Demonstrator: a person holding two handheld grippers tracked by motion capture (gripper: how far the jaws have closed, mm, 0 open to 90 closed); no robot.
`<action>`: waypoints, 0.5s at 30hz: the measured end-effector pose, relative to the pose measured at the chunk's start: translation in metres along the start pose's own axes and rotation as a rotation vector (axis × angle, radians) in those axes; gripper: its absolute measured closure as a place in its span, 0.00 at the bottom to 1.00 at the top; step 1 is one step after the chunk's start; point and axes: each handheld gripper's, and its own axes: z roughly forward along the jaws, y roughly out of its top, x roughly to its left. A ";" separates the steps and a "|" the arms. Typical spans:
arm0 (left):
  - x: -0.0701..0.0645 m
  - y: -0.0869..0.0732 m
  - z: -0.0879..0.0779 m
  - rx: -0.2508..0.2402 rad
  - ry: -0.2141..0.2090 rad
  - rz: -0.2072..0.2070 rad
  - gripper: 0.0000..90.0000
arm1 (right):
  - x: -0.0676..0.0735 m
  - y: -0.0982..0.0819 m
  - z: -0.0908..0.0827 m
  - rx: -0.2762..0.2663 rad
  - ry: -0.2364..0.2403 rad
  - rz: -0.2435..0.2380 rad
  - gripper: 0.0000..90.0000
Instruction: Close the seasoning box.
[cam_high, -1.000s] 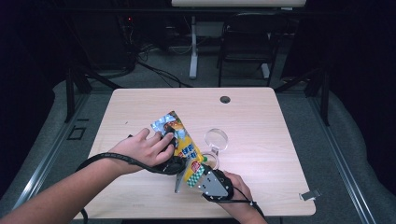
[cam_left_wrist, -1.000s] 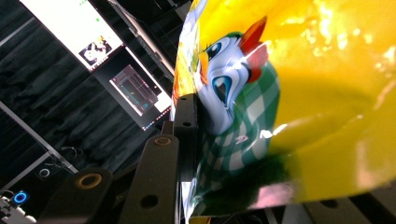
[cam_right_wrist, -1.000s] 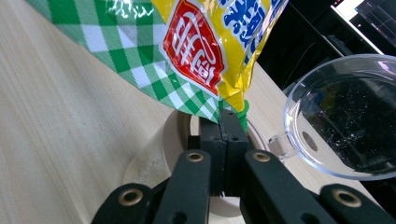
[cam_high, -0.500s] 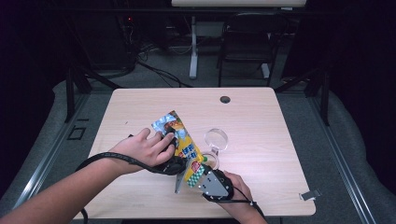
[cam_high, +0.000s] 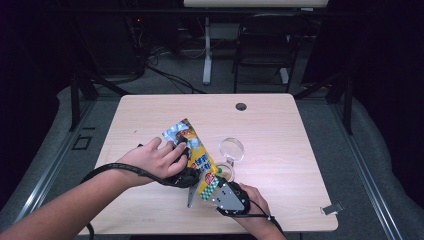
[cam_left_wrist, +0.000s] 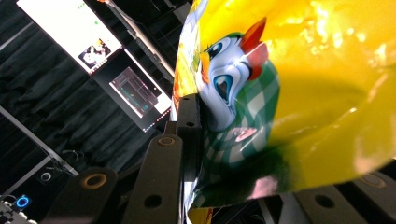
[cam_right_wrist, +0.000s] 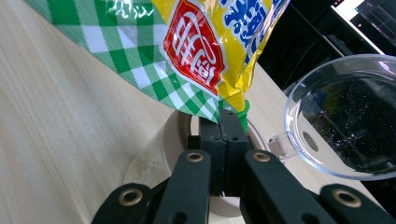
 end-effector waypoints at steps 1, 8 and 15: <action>0.000 0.000 0.000 -0.001 -0.002 -0.001 0.86 | 0.000 0.000 0.000 -0.002 -0.001 -0.003 1.00; 0.001 0.000 0.000 0.000 -0.007 0.001 0.86 | 0.000 0.000 0.000 0.001 0.000 0.002 1.00; 0.001 0.000 0.000 -0.006 -0.001 0.000 0.87 | 0.000 0.000 0.000 0.001 0.001 0.003 1.00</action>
